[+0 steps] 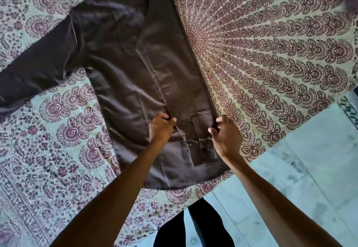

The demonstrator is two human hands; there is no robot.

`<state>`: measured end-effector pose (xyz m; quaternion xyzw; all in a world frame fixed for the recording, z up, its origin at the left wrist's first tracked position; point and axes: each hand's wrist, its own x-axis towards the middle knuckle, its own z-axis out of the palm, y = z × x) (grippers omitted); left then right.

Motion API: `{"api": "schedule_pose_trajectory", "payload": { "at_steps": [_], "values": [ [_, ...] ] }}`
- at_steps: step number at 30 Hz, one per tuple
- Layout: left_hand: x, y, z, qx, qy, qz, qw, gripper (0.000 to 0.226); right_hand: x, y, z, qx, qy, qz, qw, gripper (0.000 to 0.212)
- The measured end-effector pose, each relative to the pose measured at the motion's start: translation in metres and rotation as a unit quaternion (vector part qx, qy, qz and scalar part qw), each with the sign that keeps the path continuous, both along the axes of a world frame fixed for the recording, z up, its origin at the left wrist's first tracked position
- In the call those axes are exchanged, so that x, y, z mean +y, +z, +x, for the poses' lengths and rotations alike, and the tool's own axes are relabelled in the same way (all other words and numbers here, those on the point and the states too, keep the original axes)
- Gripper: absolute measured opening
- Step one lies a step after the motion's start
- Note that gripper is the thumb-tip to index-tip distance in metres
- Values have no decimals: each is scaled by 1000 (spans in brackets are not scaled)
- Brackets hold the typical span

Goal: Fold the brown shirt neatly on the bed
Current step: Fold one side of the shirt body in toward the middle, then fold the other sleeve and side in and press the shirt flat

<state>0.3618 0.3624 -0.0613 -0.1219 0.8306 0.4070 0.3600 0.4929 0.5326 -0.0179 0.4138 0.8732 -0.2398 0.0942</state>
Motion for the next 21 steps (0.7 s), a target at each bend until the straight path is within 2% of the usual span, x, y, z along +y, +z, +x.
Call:
{"api": "schedule_pose_trajectory", "payload": {
  "at_steps": [2,6,9,12,16,21],
  "values": [
    [-13,-3,-12,35,5,-9,999,25,-7,5,-11,44,-11,15,999,33],
    [-42,13,-54,106,7,-38,994,9,-30,8,-59,82,-22,-79,993,19],
    [-72,12,-105,143,-49,-60,987,17,-61,6,-108,108,-6,-148,983,10],
    [-97,14,-164,203,-41,-87,974,14,-100,2,-163,116,19,-193,974,7],
    [-125,23,-249,299,-45,-125,945,19,-157,-8,-243,100,62,-180,977,12],
    [-149,8,-340,346,-117,-175,914,26,-213,-22,-321,72,149,-101,981,26]
  ]
}}
